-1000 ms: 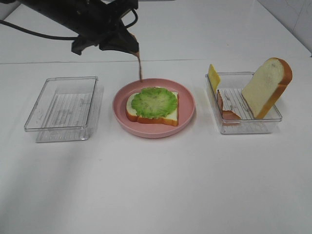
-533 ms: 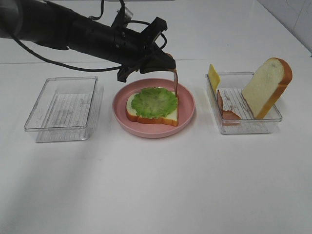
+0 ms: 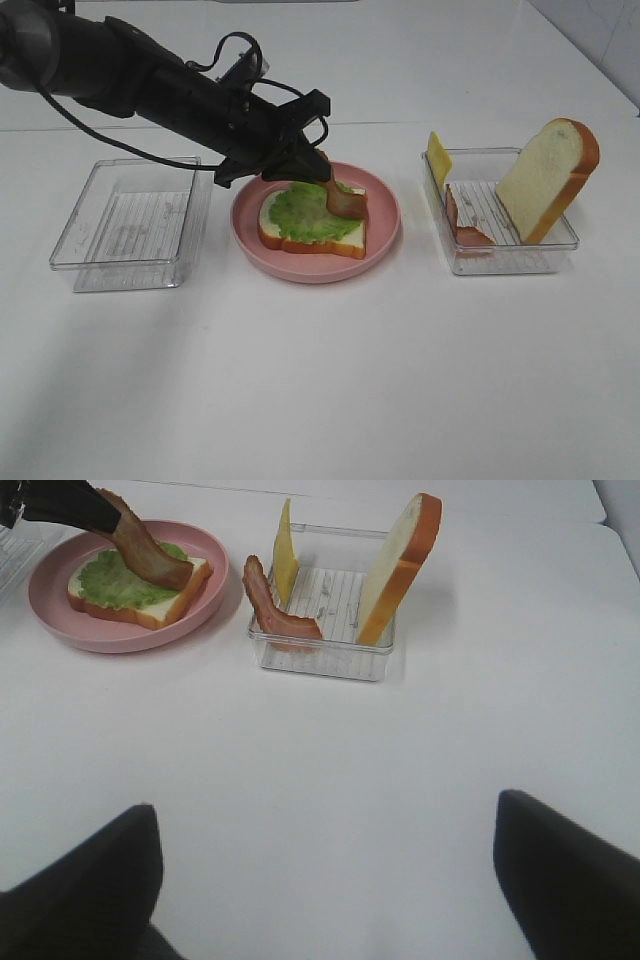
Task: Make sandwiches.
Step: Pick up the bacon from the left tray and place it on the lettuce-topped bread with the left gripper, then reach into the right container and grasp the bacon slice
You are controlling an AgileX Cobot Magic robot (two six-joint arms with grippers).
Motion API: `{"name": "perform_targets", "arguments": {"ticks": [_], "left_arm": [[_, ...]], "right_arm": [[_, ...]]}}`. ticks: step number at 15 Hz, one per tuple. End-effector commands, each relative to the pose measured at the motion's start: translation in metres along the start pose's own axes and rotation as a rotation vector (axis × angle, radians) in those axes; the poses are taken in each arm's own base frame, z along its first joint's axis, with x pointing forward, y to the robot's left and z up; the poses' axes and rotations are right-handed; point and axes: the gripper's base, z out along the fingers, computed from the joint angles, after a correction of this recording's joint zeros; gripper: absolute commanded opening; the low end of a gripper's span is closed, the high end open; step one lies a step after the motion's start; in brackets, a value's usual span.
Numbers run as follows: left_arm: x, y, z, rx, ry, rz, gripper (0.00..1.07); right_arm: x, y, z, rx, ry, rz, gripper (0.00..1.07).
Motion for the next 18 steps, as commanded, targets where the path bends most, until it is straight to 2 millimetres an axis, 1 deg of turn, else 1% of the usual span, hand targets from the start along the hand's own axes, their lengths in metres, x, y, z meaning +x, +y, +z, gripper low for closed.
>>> {"name": "perform_targets", "arguments": {"ticks": [1,2,3,4,5,6,7,10,13,14,16,17,18], "left_arm": [[-0.001,0.003,-0.002,-0.052,0.002,0.002,0.00],[-0.001,0.005,-0.002,-0.068,0.008,-0.004,0.07],[-0.002,0.007,-0.004,-0.084,0.009,-0.006,0.19],[-0.003,0.006,-0.008,-0.093,0.010,0.009,0.40],[-0.006,0.004,-0.014,-0.098,0.002,0.027,0.55],[-0.011,-0.002,-0.027,-0.104,-0.021,0.062,0.73],[-0.016,-0.007,-0.040,-0.111,-0.038,0.094,0.76],[-0.021,-0.024,-0.076,-0.151,-0.051,0.205,0.76],[-0.020,-0.042,-0.116,-0.232,-0.055,0.205,0.76],[-0.016,-0.048,-0.135,-0.301,-0.037,0.215,0.76],[-0.010,-0.055,-0.157,-0.376,-0.011,0.218,0.76],[0.000,-0.063,-0.181,-0.446,0.018,0.208,0.76],[0.004,-0.063,-0.189,-0.480,0.035,0.205,0.76]], "right_arm": [[0.000,0.000,-0.001,0.007,-0.016,-0.006,0.85],[0.000,0.000,-0.001,0.007,-0.016,-0.006,0.85],[0.000,0.000,-0.001,0.007,-0.016,-0.006,0.85],[0.000,0.000,-0.001,0.007,-0.016,-0.006,0.85],[0.000,0.000,-0.001,0.007,-0.016,-0.006,0.85],[0.000,0.000,-0.001,0.007,-0.016,-0.006,0.85],[0.000,0.000,-0.001,0.007,-0.016,-0.006,0.85],[0.000,0.000,-0.001,0.007,-0.016,-0.006,0.85],[0.000,0.000,-0.001,0.007,-0.016,-0.006,0.85],[0.000,0.000,-0.001,0.007,-0.016,-0.006,0.85],[0.000,0.000,-0.001,0.007,-0.016,-0.006,0.85],[0.000,0.000,-0.001,0.007,-0.016,-0.006,0.85],[0.000,0.000,-0.001,0.007,-0.016,-0.006,0.85]]}}
